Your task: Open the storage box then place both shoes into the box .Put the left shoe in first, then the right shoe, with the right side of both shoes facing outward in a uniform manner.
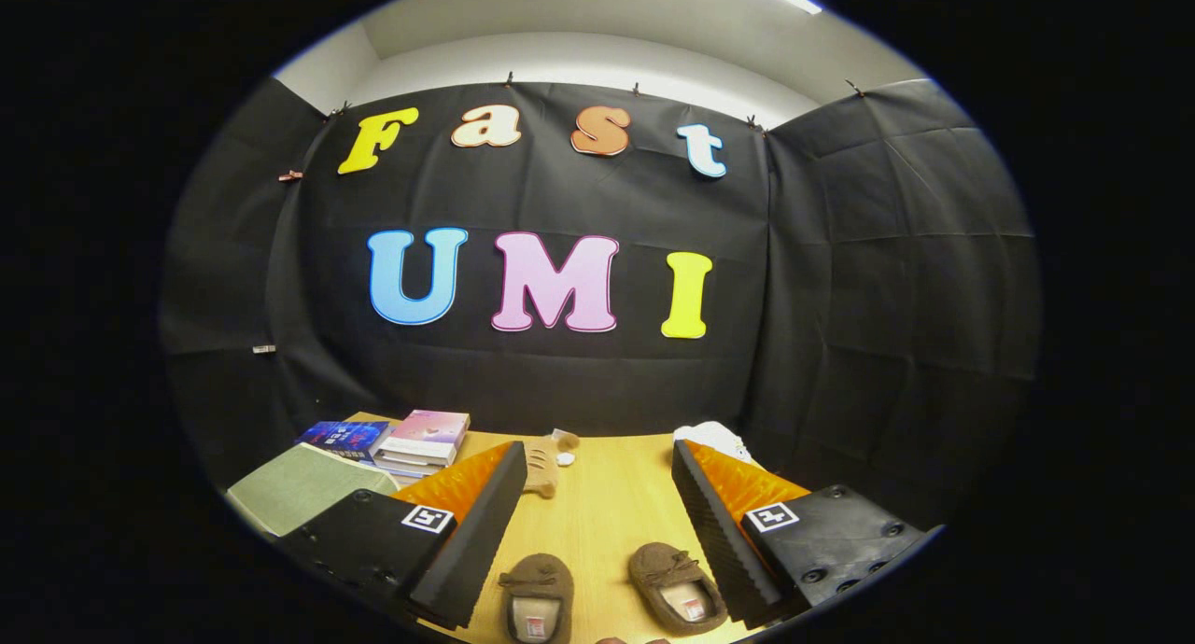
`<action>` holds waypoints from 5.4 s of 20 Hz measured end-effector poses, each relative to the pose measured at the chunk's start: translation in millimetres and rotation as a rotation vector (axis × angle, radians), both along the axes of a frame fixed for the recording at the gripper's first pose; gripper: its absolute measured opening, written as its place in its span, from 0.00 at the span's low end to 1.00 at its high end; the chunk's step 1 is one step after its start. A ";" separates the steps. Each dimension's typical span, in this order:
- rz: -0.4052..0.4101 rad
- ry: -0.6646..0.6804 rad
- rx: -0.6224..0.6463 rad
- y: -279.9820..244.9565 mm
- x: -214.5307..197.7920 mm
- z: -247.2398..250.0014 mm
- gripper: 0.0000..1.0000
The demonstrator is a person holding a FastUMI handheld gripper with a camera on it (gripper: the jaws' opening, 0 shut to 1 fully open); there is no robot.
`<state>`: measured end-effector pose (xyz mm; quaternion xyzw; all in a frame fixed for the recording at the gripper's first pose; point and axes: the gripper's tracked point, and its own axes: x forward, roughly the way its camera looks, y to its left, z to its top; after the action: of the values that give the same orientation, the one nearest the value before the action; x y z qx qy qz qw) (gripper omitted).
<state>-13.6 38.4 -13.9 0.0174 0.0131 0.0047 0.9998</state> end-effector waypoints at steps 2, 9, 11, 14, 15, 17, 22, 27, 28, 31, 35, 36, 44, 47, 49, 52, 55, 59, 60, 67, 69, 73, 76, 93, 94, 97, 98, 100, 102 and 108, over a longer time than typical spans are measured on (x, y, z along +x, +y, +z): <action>0.007 0.009 0.007 8.9 -3.5 -3.9 0.97; 0.049 0.045 0.025 38.6 -8.4 -11.2 0.97; 0.080 0.087 0.037 48.8 -7.7 -18.1 0.97; 0.160 0.121 0.051 69.9 -7.7 -22.3 0.97; 0.214 0.138 0.068 83.2 -7.8 -25.0 0.97; 0.336 0.186 0.137 110.5 -10.5 -34.1 0.98; 0.574 0.357 0.298 161.7 -23.3 -64.6 0.98; 0.752 0.495 0.469 194.6 -37.2 -86.5 0.98; 0.787 0.547 0.518 203.1 -42.7 -95.3 0.98; 0.850 0.712 0.646 220.1 -57.2 -131.6 0.98; 0.881 0.855 0.729 241.1 -68.7 -169.6 0.98; 0.894 0.889 0.744 248.6 -71.8 -176.6 0.98; 0.962 1.029 0.984 277.5 -83.3 -178.8 0.98; 0.973 1.075 1.028 288.4 -84.6 -177.5 0.96; 0.969 1.102 1.051 285.9 -82.7 -176.7 0.96; 0.929 1.129 1.124 278.1 -78.4 -170.2 0.96; 0.888 1.159 1.176 273.4 -80.3 -167.1 0.96; 0.934 1.177 1.227 275.3 -87.8 -144.6 0.72; 0.928 1.174 1.225 278.1 -87.6 -143.9 0.64; 0.966 1.196 1.252 297.3 -87.4 -116.4 0.19; 0.993 1.193 1.252 298.1 -91.5 -107.1 0.09; 1.020 1.182 1.232 311.8 -89.9 -74.7 0.05; 1.042 1.175 1.114 334.0 -87.1 -53.7 0.05; 1.139 1.200 0.759 565.4 -111.3 2.8 0.06; 1.132 1.210 0.744 578.7 -114.9 -3.7 0.07; 1.097 1.233 0.707 612.9 -118.7 -28.1 0.07; 1.088 1.248 0.702 623.3 -119.3 -37.8 0.06; 1.078 1.262 0.674 635.6 -119.7 -59.4 0.07; 1.036 1.287 0.601 636.6 -118.8 -87.3 0.11; 1.035 1.064 0.450 602.3 -95.7 -88.0 0.84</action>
<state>-109.3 640.7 -101.9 0.2119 0.4966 0.4646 0.7019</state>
